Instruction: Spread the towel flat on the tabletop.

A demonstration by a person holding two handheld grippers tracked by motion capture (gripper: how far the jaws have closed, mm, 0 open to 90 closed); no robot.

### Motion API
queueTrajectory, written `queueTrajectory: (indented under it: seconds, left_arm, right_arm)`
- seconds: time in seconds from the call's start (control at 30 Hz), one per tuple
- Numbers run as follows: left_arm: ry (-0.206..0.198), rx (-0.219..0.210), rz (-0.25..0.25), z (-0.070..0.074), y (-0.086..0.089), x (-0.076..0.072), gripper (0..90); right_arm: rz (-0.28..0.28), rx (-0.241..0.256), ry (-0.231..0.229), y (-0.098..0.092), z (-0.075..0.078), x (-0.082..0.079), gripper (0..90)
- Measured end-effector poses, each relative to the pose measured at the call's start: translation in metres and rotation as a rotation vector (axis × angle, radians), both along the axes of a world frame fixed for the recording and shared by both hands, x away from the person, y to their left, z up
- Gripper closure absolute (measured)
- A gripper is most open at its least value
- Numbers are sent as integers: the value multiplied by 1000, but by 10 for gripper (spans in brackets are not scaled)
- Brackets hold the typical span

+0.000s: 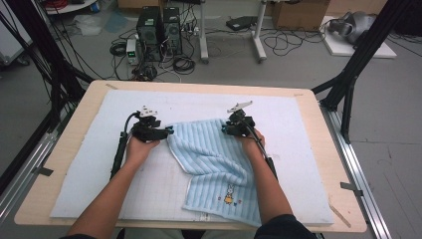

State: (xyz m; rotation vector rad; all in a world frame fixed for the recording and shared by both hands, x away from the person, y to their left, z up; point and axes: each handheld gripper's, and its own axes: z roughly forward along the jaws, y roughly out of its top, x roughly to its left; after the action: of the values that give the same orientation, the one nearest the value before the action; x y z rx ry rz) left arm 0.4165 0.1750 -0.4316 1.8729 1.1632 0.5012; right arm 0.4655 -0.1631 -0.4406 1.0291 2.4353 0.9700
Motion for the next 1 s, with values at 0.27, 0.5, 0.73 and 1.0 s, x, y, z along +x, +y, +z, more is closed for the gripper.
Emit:
queueTrajectory:
  seconds: [0.27,0.5,0.73,1.0]
  left_arm:
    - [2,9,-2,2,4,-8,401]
    - [39,10,-28,-2,-1,-13,402]
    - [56,-20,-100,-7,-21,-18,402]
    - [105,-61,-152,-18,-45,-17,410]
  right_arm:
    - [-101,-37,-32,-7,5,21,862]
    - [-341,-48,-73,-42,11,35,861]
    - [-405,13,-81,-55,18,29,657]
    - [-279,83,-139,-52,38,-10,555]
